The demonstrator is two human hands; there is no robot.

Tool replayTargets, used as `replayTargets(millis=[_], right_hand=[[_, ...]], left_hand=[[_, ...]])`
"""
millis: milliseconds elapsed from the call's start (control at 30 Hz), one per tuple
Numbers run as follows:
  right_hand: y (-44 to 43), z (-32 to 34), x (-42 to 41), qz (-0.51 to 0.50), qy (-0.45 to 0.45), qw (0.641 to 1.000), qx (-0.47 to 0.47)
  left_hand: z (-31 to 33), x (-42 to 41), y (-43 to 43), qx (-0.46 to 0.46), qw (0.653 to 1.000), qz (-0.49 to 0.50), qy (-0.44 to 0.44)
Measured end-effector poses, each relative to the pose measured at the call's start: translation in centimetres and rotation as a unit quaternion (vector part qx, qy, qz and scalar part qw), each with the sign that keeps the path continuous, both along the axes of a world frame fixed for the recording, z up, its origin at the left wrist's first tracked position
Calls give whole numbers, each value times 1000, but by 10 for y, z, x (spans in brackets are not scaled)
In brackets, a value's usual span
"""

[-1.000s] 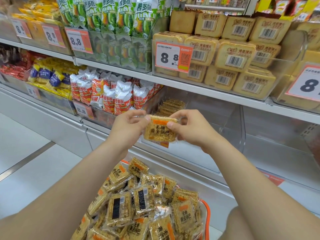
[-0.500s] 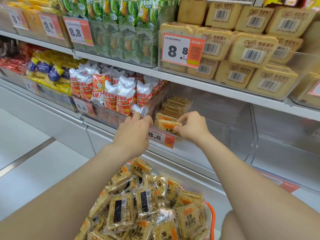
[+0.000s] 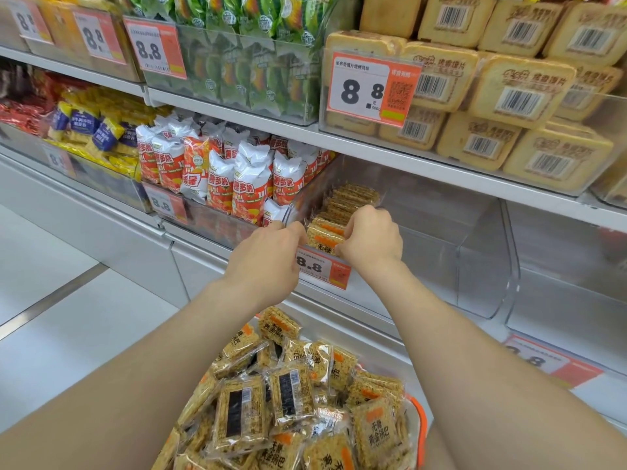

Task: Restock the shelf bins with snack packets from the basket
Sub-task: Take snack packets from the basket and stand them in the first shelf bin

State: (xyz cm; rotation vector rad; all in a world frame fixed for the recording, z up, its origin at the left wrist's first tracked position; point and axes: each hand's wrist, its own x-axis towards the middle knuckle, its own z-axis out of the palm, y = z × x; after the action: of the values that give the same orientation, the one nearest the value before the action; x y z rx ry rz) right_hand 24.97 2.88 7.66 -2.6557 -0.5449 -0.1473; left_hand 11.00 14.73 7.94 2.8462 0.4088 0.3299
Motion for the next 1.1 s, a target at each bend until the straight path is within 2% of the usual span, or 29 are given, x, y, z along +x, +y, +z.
replayTargets(millis=[133,233,367,467,533,600,733,800,900,933,1100], right_hand=[[-4,1,1,11,20,1000,9],[-5,5,-3,20,-9,1000,15],[-8,21,-20,104,-39,992,57],[-15,32,-45,184,12,979,82],[-18,33,-59,244,80,966,22],[-20,28,-70,299,123,941,-101],[-27,18,-85,342,222,865,-291],[-32,14,-87,352,214,836,-363],[-36,6,-83,355,181,833,-383],[-37,3,-80,357,180,835,-377],[-36,-2,-79,380,169,835,-361]], left_hand=[[-2,-3,0,4,1000,-5,-3],[-2,-4,1,8,1000,-4,-4],[-5,-7,3,17,1000,0,20],[-10,-12,3,6,997,-6,82],[-14,-14,1,0,990,-26,141],[-18,-18,-6,-20,976,-59,209],[-32,-31,-33,-40,919,-105,378],[-47,-34,-42,-9,873,-113,474],[-68,-41,-55,53,806,-125,577],[-75,-43,-57,56,794,-115,594],[-89,-54,-60,84,808,-112,572]])
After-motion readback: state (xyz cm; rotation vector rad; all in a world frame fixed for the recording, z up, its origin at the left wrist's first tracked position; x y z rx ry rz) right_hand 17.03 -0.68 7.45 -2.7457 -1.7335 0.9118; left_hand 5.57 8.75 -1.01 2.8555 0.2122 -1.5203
